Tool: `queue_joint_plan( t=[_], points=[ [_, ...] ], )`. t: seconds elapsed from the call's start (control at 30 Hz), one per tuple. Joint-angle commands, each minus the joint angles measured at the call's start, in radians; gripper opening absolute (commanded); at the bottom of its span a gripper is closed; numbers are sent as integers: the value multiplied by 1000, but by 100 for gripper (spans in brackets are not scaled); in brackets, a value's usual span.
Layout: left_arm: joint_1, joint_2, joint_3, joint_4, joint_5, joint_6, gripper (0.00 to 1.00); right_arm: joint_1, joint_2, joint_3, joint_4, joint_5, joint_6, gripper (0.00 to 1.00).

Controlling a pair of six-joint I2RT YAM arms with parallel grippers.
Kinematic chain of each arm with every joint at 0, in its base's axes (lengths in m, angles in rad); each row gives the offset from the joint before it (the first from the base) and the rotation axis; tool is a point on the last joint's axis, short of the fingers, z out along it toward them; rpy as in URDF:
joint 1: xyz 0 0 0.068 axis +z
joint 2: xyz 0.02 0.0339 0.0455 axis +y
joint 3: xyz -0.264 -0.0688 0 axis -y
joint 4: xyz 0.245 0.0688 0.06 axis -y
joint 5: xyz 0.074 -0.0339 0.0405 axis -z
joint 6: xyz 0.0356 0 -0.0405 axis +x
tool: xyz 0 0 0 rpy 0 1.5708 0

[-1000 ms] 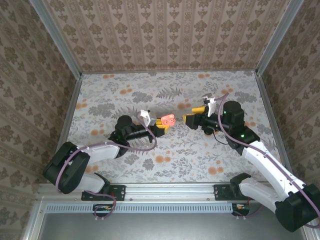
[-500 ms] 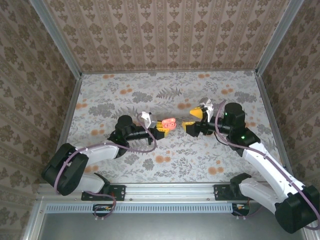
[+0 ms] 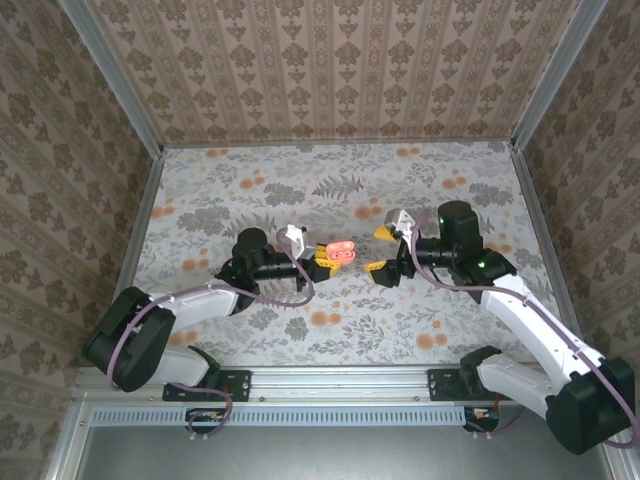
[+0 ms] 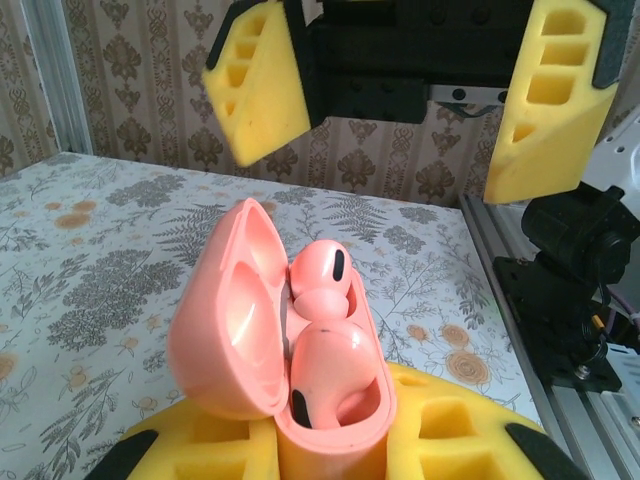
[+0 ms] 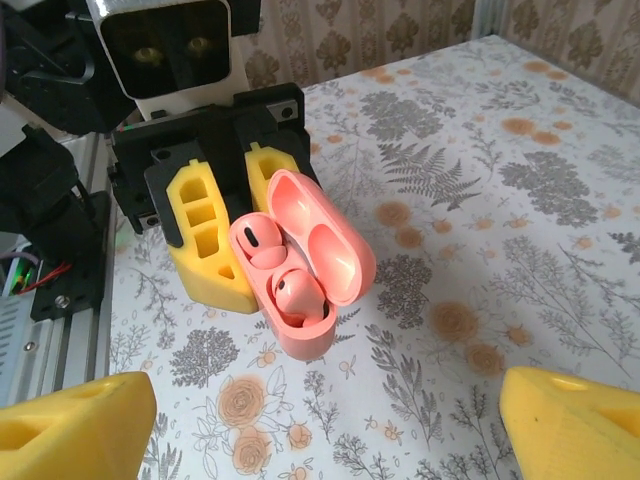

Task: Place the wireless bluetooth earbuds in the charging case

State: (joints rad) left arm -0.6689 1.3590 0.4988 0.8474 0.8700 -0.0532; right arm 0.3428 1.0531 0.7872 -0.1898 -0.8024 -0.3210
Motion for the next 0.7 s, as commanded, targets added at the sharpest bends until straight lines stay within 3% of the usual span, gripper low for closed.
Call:
queue_joint_plan(
  t=[0.0,0.43,0.67],
  points=[
    [-12,-16,35,-1,41,32,12,3,37,51,-46,-87,-59,90],
    [-28,-17,45,-6,62,39,12,32,166,133,-78,-166,-125,88],
    [-31,-15,47,-7,54,43,12,78,207,168,-145,-228,-231,82]
  ],
)
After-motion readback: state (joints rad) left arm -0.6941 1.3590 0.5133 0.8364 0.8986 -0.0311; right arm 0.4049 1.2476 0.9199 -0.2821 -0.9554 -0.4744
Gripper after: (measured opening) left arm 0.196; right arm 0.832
